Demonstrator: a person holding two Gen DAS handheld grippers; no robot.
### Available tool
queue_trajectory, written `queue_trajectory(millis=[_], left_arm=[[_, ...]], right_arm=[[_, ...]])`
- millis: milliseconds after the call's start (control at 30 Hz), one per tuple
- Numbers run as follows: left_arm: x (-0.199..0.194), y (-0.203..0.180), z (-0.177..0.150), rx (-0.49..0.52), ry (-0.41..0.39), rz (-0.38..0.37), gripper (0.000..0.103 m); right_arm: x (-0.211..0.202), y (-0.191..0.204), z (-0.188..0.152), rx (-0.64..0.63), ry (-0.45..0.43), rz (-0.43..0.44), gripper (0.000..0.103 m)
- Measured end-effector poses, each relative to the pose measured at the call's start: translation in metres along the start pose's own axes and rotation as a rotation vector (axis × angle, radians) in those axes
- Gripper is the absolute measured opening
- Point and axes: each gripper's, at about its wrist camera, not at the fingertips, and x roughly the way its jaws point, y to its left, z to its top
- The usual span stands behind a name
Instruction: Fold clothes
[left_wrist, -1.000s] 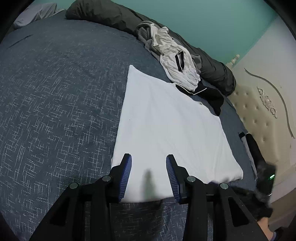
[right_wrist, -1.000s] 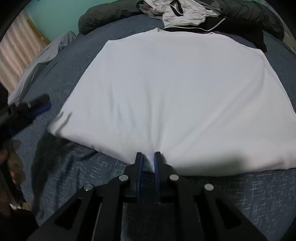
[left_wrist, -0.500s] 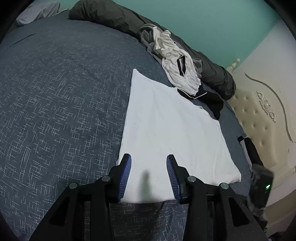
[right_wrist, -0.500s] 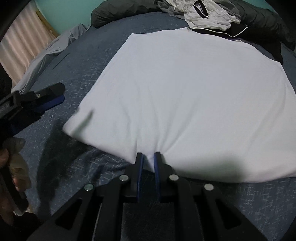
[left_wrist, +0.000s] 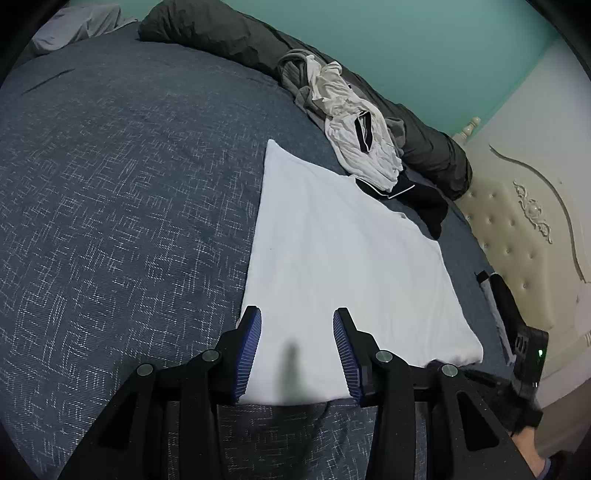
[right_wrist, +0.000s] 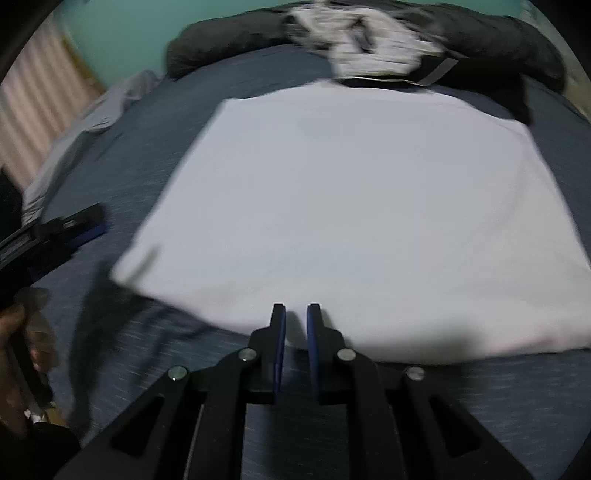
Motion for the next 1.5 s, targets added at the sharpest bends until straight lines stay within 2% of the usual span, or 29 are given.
queue_trajectory(millis=[100,200,333,400,567,700,800,967,1133,1333,1433,1500], left_arm=[[0.001,-0.002,0.000,0.003,0.002,0.000,0.045],[0.002,-0.003,-0.002,0.004,0.005,0.000,0.045],[0.004,-0.006,-0.003,0.007,0.011,0.001,0.045],[0.004,-0.006,-0.003,0.007,0.013,0.002,0.046],[0.003,-0.004,-0.002,0.006,0.016,0.002,0.048],[0.002,-0.001,-0.003,0.001,0.018,0.002,0.048],[0.001,-0.002,-0.003,-0.001,0.013,0.002,0.048],[0.001,-0.003,-0.002,-0.003,0.013,0.000,0.049],[0.002,-0.003,-0.002,-0.002,0.015,0.001,0.049],[0.003,-0.003,-0.002,-0.004,0.016,0.004,0.049],[0.003,-0.003,-0.002,-0.003,0.017,0.005,0.049],[0.004,-0.003,-0.001,-0.003,0.018,0.006,0.049]], right_arm=[[-0.007,-0.039,-0.004,0.062,0.010,-0.043,0.011],[-0.008,-0.055,-0.013,0.086,0.038,-0.051,0.010],[-0.017,-0.050,-0.013,0.099,-0.020,-0.012,0.009],[-0.015,-0.043,-0.010,0.084,-0.020,0.018,0.009],[0.002,-0.032,-0.014,0.057,0.040,-0.003,0.009],[-0.009,-0.035,-0.020,0.039,0.009,0.019,0.009],[-0.034,-0.063,-0.015,0.083,-0.054,-0.049,0.009],[-0.058,-0.137,-0.014,0.250,-0.064,-0.179,0.009],[-0.048,-0.181,-0.023,0.306,0.044,-0.277,0.009],[-0.075,-0.181,-0.017,0.318,-0.087,-0.262,0.009],[-0.077,-0.177,-0.006,0.317,-0.127,-0.250,0.009],[-0.072,-0.178,0.001,0.317,-0.134,-0.211,0.009]])
